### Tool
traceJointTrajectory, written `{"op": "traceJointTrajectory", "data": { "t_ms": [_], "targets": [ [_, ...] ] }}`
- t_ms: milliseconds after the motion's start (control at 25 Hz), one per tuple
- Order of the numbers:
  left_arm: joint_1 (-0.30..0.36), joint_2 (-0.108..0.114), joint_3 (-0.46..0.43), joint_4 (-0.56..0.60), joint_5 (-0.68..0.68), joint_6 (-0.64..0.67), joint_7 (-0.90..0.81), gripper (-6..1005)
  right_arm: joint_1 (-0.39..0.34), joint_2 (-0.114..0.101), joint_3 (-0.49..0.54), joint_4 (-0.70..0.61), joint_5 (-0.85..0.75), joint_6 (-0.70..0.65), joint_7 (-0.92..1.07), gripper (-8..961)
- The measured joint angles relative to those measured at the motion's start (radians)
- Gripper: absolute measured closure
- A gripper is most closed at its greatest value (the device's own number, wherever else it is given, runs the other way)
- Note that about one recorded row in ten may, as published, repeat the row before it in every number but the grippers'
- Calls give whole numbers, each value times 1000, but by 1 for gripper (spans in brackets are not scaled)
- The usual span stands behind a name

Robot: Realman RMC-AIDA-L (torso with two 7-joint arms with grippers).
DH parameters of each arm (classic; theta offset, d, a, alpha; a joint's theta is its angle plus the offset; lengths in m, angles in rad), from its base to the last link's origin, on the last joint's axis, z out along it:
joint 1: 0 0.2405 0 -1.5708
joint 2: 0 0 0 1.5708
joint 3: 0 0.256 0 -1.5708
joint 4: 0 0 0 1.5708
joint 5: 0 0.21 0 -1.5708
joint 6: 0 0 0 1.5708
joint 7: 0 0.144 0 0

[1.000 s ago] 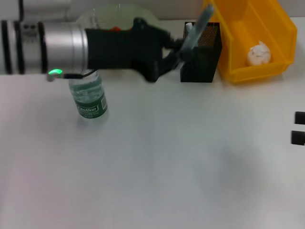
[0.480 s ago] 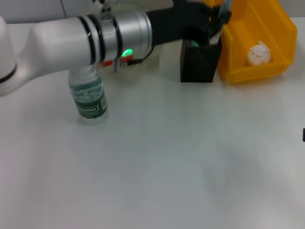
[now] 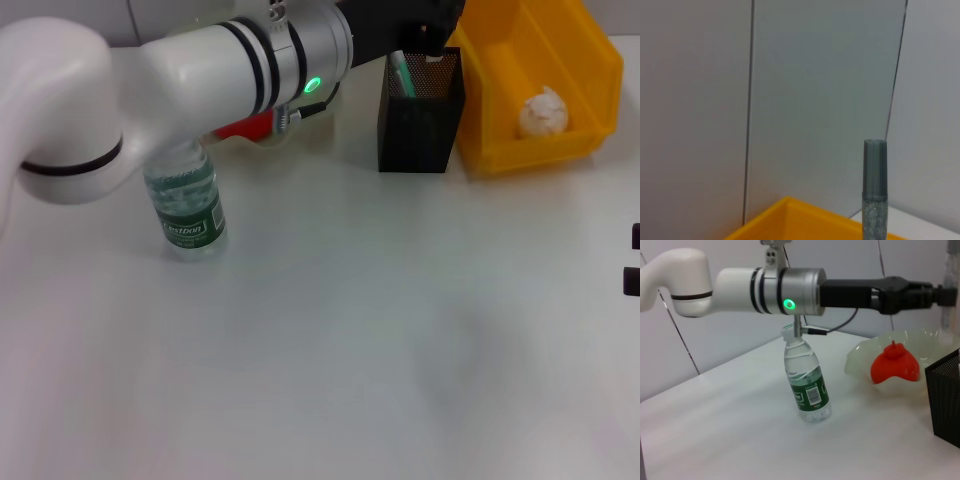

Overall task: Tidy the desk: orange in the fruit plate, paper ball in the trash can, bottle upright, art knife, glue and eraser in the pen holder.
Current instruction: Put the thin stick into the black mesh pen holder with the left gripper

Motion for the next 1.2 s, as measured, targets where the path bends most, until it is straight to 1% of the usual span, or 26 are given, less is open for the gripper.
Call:
{"op": "traceJointTrajectory", "data": {
  "t_ms": [120,280,440,720,1200],
  "targets": [
    [-41,0,4,-66,-40,-11,1,853,2,7,0,-9,-1,1,-3,346],
    [-59,0,5,-102,-65,-30,1,854,17,13,-2,-6,-4,6,-9,346],
    [-63,0,17,-121,-66,-29,1,852,25,15,-2,-9,-6,7,-10,346],
    [-66,0,46,-122,-68,-31,-2,849,28,17,-4,-12,-6,8,-10,347],
    [-67,0,50,-135,-93,-62,-8,844,43,20,-27,-2,-6,10,-11,347]
  ]
}}
